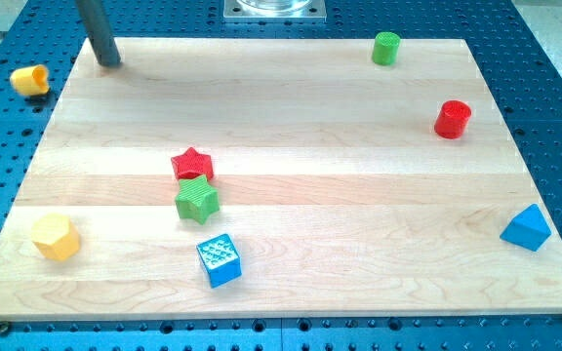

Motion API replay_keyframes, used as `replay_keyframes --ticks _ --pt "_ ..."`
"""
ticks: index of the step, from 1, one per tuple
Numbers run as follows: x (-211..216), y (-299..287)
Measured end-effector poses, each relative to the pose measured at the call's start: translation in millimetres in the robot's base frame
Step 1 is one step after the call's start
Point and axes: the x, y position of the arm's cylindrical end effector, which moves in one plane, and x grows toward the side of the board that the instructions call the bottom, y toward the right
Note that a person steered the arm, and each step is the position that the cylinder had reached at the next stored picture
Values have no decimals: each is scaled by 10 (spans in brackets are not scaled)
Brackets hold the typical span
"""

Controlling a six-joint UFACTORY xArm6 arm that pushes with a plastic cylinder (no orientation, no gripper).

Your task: Keep the stars in a diagonal line

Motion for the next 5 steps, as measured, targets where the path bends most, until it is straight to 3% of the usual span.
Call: replay_keyframes --ticks 4,5 --pt "-18 -119" --pt "207 -150"
